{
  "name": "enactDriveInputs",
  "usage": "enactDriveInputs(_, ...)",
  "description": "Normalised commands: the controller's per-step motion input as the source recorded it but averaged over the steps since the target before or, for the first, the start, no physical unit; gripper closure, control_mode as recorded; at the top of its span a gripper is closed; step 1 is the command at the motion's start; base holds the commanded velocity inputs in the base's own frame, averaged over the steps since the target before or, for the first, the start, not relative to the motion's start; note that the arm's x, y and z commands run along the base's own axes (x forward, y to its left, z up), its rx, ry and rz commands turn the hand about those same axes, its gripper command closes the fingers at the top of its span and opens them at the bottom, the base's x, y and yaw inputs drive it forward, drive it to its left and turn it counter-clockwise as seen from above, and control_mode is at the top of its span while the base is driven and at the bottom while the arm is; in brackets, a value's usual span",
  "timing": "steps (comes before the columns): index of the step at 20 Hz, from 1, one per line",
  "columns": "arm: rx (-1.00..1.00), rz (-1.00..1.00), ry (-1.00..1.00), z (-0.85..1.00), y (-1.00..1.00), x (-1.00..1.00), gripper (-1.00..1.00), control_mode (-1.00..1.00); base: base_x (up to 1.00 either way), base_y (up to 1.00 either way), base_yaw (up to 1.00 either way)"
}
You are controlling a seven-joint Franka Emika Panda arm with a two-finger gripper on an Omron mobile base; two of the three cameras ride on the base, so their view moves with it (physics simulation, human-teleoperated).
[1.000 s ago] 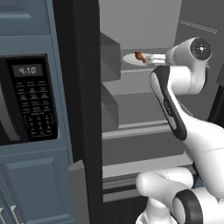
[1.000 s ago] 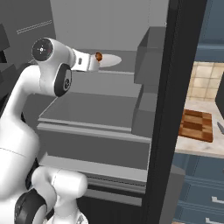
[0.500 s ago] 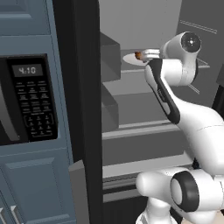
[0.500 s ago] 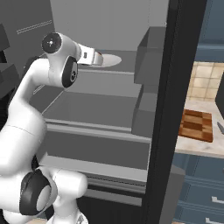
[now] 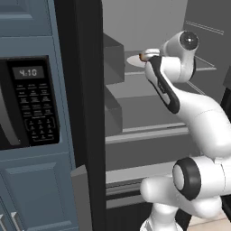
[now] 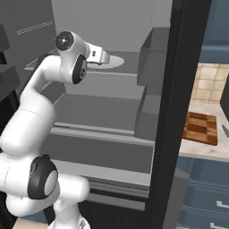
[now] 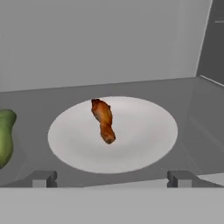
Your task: Retrieve the chicken drumstick from the fridge and place it on the cutting board.
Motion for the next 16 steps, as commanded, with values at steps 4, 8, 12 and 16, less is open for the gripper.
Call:
enactDriveInputs(4, 0.00, 0.00, 0.07, -0.01, 0.00, 0.54, -1.00, -1.00, 0.00, 0.00, 0.00)
enactDriveInputs(8, 0.00, 0.00, 0.07, -0.08, 0.00, 0.45, -1.00, -1.00, 0.00, 0.00, 0.00)
enactDriveInputs(12, 0.00, 0.00, 0.08, -0.14, -0.01, 0.40, -1.00, -1.00, 0.00, 0.00, 0.00)
enactDriveInputs(16, 0.00, 0.00, 0.07, -0.20, -0.07, 0.34, -1.00, -1.00, 0.00, 0.00, 0.00)
